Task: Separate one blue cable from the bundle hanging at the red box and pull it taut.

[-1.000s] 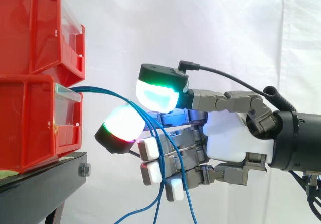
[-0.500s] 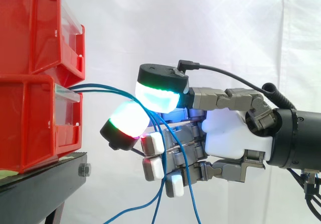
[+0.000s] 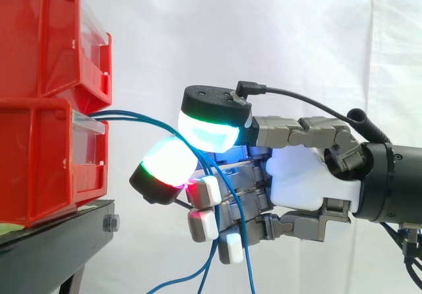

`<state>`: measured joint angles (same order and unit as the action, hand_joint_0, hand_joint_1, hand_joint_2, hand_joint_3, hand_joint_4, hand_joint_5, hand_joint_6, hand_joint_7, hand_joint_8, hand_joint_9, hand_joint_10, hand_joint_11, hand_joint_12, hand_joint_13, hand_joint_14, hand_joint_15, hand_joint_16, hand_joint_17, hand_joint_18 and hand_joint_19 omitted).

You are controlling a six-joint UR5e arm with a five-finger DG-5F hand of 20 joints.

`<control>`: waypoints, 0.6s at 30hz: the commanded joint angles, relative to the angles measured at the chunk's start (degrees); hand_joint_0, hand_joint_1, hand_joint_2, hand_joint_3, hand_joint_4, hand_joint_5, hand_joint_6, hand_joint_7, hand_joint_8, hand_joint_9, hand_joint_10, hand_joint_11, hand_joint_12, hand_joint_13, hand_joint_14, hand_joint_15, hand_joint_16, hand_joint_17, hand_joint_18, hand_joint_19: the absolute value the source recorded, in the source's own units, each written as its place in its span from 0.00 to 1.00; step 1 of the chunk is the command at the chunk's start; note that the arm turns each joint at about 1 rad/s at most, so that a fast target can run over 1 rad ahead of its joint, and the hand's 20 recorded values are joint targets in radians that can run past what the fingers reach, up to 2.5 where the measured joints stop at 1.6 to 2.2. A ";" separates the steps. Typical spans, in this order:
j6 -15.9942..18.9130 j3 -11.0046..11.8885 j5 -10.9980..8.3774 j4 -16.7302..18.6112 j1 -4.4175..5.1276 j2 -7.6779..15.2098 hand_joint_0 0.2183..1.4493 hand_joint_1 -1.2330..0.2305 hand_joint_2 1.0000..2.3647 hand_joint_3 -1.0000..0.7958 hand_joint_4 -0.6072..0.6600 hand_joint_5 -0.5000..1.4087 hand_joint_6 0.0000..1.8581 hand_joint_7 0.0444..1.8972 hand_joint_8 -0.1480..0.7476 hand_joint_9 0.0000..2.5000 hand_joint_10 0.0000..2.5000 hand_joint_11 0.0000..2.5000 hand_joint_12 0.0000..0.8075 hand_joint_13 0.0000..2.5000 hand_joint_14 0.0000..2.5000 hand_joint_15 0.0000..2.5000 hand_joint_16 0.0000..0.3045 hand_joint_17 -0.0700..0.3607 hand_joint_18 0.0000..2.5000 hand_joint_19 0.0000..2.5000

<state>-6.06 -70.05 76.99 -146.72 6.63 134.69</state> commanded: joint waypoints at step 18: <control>-2.64 0.00 -1.67 -14.47 1.80 -6.37 0.36 0.33 0.02 0.47 0.65 0.15 0.45 0.46 0.53 0.39 0.01 0.42 0.47 0.40 0.01 0.36 0.15 0.40 0.37 0.30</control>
<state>-8.65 -70.05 75.89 -159.90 8.17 128.97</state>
